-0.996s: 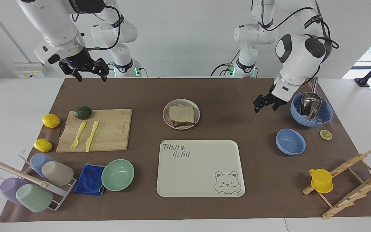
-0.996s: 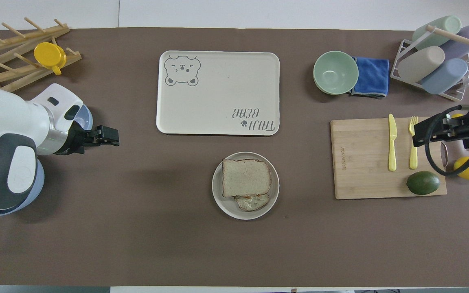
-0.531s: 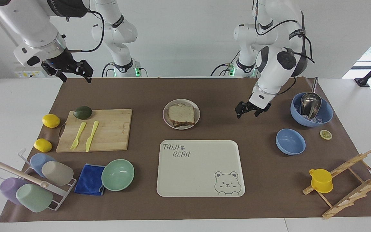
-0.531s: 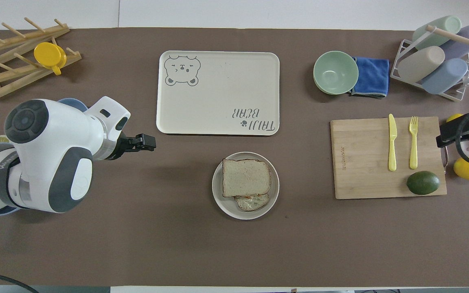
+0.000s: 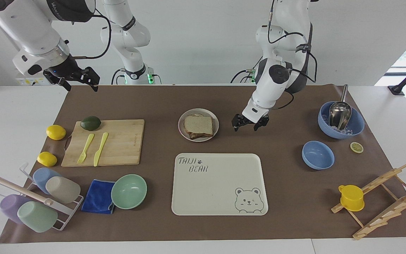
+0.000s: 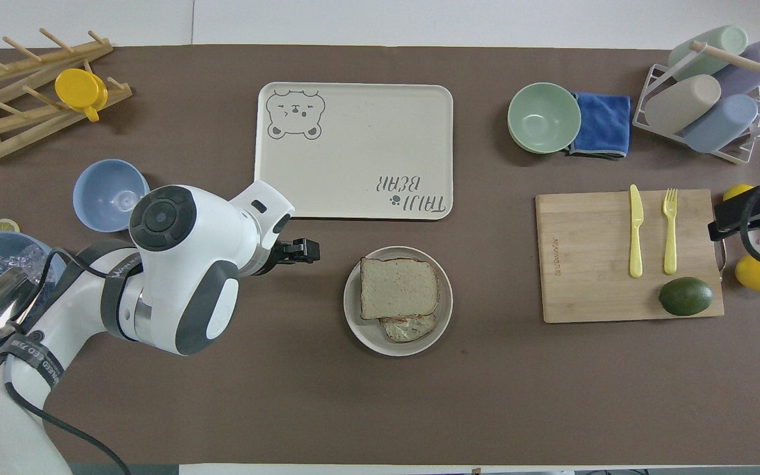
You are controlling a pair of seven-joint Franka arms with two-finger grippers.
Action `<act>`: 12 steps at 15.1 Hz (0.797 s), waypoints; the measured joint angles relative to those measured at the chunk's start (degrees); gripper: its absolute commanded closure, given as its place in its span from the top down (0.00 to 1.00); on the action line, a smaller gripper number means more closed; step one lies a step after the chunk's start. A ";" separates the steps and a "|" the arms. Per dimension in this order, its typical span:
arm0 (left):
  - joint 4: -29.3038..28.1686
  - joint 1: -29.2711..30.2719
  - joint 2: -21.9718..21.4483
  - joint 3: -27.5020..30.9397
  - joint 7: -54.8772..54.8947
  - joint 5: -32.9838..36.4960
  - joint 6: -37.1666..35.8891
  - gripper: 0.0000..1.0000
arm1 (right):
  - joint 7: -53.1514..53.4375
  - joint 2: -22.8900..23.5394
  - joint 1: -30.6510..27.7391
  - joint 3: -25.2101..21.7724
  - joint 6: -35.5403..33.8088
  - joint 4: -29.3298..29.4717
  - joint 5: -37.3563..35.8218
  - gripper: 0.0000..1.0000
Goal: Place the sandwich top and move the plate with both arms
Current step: 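Reach the left gripper to the rim of the white plate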
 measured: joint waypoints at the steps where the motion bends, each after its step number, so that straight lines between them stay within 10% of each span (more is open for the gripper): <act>1: -0.60 -1.39 0.50 -0.01 -0.11 -0.07 0.78 1.00 | 0.00 0.04 0.01 0.03 0.00 0.00 0.00 1.00; 12: -5.69 -7.80 0.71 0.00 -2.85 -2.14 6.15 0.89 | -0.05 0.04 -0.07 -3.56 1.18 1.44 0.07 1.00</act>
